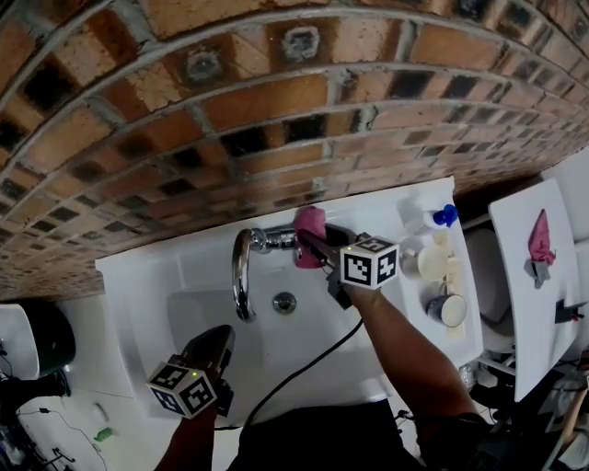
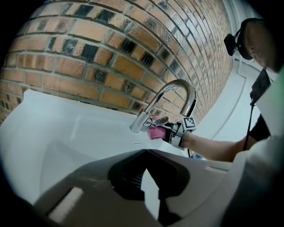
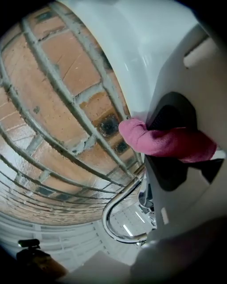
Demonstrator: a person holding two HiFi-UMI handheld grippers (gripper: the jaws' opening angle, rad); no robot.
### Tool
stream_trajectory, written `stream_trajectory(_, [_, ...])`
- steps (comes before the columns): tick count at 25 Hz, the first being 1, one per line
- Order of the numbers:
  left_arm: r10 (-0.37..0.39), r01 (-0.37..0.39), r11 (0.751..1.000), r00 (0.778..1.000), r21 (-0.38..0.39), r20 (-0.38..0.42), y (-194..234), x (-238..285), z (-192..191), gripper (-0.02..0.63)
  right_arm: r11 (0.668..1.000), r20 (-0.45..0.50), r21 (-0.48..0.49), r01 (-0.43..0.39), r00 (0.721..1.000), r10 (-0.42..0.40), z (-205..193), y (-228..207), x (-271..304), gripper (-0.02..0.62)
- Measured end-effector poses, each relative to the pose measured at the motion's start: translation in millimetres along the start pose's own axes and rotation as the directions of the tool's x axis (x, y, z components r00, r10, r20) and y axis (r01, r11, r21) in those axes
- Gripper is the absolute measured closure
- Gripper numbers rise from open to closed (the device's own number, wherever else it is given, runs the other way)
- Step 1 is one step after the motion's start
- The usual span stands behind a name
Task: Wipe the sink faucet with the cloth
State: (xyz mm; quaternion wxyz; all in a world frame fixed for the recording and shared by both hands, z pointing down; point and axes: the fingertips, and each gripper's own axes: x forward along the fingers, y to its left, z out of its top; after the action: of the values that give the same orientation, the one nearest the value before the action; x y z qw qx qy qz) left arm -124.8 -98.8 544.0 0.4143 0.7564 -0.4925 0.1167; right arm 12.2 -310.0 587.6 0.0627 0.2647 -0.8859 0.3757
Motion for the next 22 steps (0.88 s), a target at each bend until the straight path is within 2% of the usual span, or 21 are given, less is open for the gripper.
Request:
stream_trajectory(7, [-0.001,0.001,1.0,1.0,0.001,-0.01,1.3,-2.2,-2.8,0.6,0.981,0.094,0.191,-0.02,0.996,0.002,11.0,1.0,1.0,0.456])
stream_trajectory(12, [-0.014,0.014,1.0,1.0,0.009,0.005,-0.5,-5.6,-1.5,0.6,0.979,0.144,0.2,-0.039,0.99,0.01,25.2,17.2,-5.9,0.457])
stream_trajectory(22, [-0.029,0.027,0.999,0.998,0.046,0.047,-7.3,-26.0,4.4,0.6,0.984,0.18,0.174,-0.043,0.984,0.011,32.8,47.0,-28.5,0.457])
